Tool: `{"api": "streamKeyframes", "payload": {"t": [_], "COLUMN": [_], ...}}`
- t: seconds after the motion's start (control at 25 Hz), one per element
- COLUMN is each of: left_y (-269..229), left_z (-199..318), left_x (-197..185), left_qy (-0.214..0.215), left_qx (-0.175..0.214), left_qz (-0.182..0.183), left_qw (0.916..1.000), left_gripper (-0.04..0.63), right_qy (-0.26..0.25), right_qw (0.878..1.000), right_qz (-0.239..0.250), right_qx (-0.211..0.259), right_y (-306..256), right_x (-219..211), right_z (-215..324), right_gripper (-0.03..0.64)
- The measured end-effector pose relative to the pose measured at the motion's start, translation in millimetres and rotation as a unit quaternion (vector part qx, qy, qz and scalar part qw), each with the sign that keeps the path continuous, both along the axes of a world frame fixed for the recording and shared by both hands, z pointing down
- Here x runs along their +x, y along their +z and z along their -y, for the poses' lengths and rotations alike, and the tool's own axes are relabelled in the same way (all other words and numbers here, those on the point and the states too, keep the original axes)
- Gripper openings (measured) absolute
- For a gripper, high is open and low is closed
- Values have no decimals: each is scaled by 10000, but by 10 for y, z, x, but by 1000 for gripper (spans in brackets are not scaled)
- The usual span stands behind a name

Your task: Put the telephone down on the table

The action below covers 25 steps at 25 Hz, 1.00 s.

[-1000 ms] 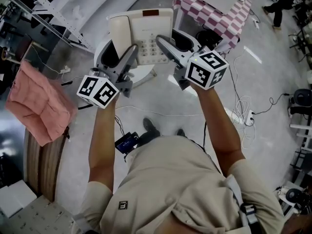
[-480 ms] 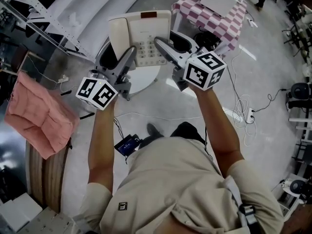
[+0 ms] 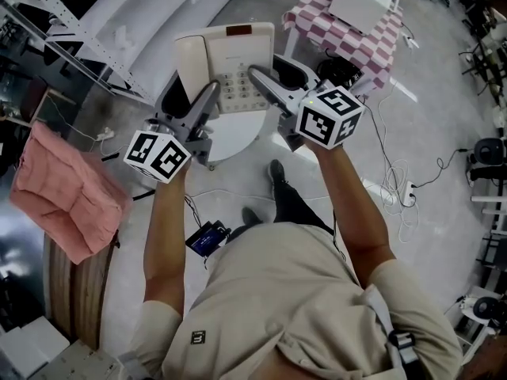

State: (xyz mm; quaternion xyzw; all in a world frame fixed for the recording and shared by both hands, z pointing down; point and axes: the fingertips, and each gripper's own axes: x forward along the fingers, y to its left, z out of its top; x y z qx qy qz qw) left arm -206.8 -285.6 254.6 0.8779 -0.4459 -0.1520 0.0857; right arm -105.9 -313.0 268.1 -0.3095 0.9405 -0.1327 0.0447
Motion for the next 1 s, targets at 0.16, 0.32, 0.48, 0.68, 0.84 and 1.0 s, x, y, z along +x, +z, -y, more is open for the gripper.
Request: {"api": "streamKeyframes", "payload": {"t": [0.16, 0.32, 0.48, 0.68, 0.84, 1.0], "left_y": [-22, -47, 4, 95, 240, 385], "left_z": [83, 243, 384, 571, 657, 804], "left_x": [-83, -80, -26, -51, -88, -117], "left_qy": [-103, -200, -245, -248, -257, -257], "left_qx": [113, 92, 23, -14, -78, -206], "left_qz": [6, 3, -13, -131, -199, -223], "left_qw": [9999, 9998, 9997, 9996, 9994, 9992], "left_gripper": [333, 333, 333, 333, 333, 333], "right_qy": [-133, -214, -267, -312, -325, -338], "right_qw": [9999, 9997, 9996, 9995, 9993, 9988], "right_qz": [38, 28, -8, -41, -61, -88], "right_qx": [40, 85, 10, -60, -193, -348], "right_y": [-13, -48, 6, 75, 220, 368], "right_x": [-85, -88, -39, -56, -86, -112], "right_z": [103, 285, 436, 621, 700, 845], "right_gripper": [193, 193, 193, 193, 193, 193]}}
